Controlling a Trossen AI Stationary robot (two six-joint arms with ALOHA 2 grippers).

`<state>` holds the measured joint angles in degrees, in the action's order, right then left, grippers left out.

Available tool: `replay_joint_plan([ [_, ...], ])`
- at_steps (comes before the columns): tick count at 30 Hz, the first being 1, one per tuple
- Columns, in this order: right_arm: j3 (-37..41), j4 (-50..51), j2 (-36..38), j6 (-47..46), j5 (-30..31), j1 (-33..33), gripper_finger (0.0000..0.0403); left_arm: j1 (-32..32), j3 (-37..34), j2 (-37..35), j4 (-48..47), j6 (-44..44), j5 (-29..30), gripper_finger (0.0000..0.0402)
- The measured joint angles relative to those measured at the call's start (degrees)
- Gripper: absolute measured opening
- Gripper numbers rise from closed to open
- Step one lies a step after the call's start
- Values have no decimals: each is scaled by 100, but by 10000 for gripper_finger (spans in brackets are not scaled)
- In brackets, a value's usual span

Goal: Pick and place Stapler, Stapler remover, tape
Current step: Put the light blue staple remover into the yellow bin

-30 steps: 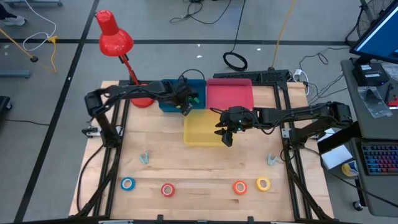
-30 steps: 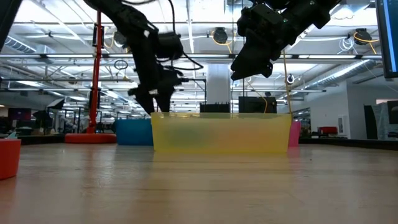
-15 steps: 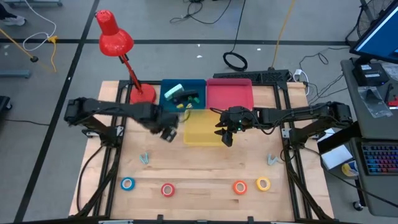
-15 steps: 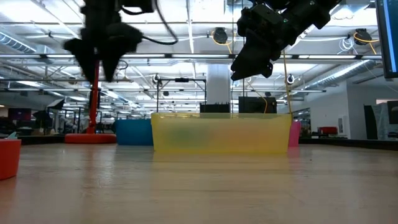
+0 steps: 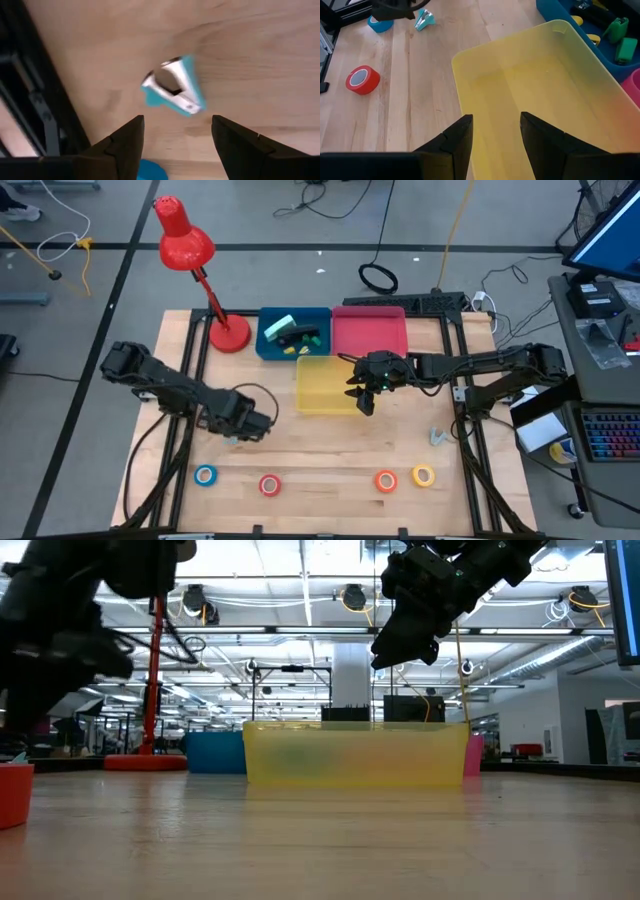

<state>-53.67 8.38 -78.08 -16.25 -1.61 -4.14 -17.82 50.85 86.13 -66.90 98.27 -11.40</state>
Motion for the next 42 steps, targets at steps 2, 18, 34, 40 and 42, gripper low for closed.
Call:
replay_joint_plan([
  [2,0,-2,0,2,0,0,155,-105,-101,0,73,334,-66,226],
  [18,0,-41,0,-15,3,0,155,-226,-136,-89,-402,717,-66,184],
  [34,0,-22,0,2,4,0,155,-230,-1230,-800,811,1972,140,184],
  [40,0,-24,0,2,4,0,155,-230,-1476,-861,1154,2237,151,184],
  [42,0,-24,0,2,4,0,155,-230,-1590,-861,1415,2263,162,184],
])
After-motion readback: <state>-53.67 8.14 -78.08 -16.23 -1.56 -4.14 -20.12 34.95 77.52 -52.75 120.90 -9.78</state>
